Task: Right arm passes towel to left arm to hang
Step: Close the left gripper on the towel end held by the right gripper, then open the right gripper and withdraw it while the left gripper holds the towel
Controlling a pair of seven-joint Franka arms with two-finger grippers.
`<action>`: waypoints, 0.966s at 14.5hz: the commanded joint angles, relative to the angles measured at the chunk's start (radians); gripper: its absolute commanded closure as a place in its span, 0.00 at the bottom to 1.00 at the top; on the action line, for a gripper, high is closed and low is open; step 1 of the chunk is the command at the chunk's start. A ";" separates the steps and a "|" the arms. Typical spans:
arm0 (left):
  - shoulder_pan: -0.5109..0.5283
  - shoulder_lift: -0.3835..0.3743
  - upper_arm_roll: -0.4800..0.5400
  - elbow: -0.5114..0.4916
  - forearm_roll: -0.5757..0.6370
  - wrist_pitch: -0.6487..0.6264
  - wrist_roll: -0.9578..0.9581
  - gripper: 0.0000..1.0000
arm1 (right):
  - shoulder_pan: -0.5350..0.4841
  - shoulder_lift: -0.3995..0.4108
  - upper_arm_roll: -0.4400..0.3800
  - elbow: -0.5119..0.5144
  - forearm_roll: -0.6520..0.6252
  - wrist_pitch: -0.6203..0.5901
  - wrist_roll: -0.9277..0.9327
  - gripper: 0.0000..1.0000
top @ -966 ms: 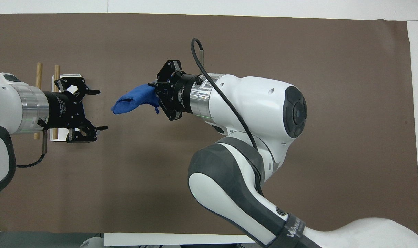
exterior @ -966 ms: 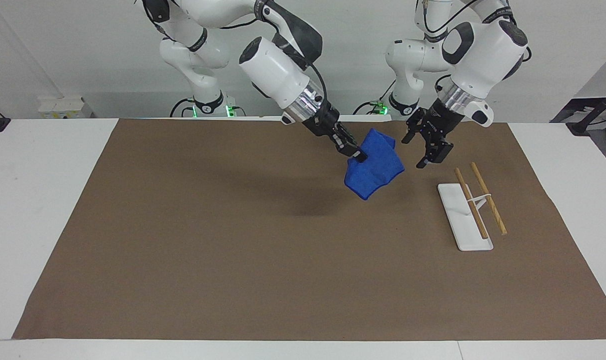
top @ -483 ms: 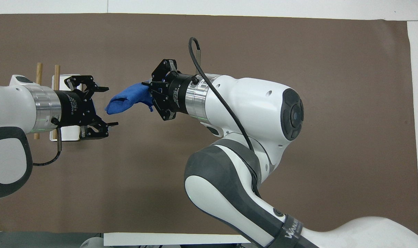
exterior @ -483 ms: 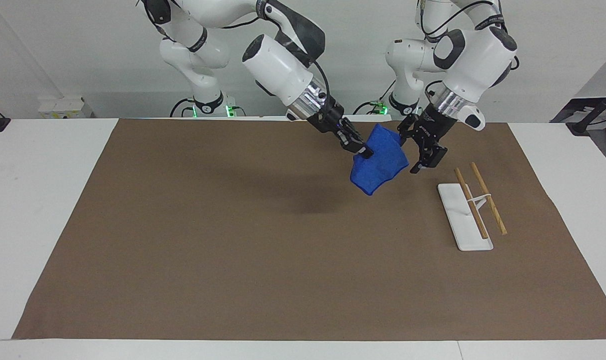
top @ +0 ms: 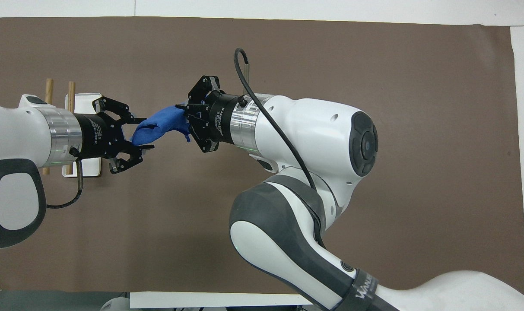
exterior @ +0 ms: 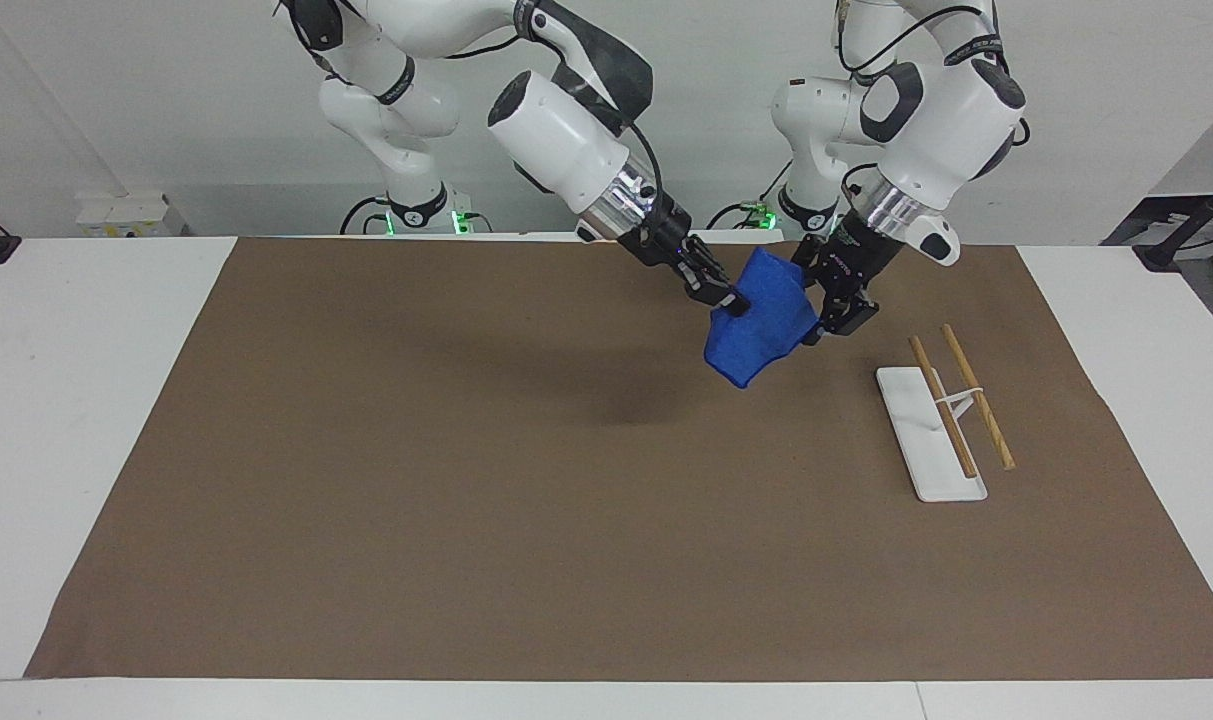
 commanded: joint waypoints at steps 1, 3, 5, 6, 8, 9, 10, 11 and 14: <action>-0.010 -0.007 0.010 -0.020 -0.018 0.025 0.000 0.92 | -0.010 0.018 0.021 0.014 0.014 0.011 0.003 1.00; -0.008 -0.005 0.012 -0.018 -0.018 0.025 0.006 1.00 | -0.010 0.018 0.021 0.014 0.014 0.011 0.003 1.00; -0.008 -0.005 0.012 -0.018 -0.019 0.025 0.006 1.00 | -0.010 0.018 0.021 0.014 0.014 0.010 0.003 1.00; -0.008 -0.005 0.012 -0.018 -0.019 0.026 0.006 1.00 | -0.010 0.018 0.021 0.014 0.014 0.008 0.003 1.00; -0.008 -0.005 0.012 -0.017 -0.019 0.031 0.008 1.00 | -0.011 0.018 0.019 0.014 0.016 0.005 0.003 0.88; -0.008 -0.005 0.012 -0.017 -0.019 0.040 0.008 1.00 | -0.013 0.017 0.021 0.013 0.016 0.002 0.004 0.65; -0.008 -0.004 0.012 -0.017 -0.019 0.046 0.008 1.00 | -0.013 0.015 0.019 0.013 0.014 0.002 0.003 0.22; -0.008 -0.004 0.012 -0.015 -0.019 0.046 0.009 1.00 | -0.011 0.014 0.019 0.011 0.007 0.000 -0.002 0.00; -0.007 0.007 0.012 -0.008 -0.018 0.057 0.093 1.00 | -0.013 -0.006 0.007 0.000 0.000 0.000 -0.083 0.00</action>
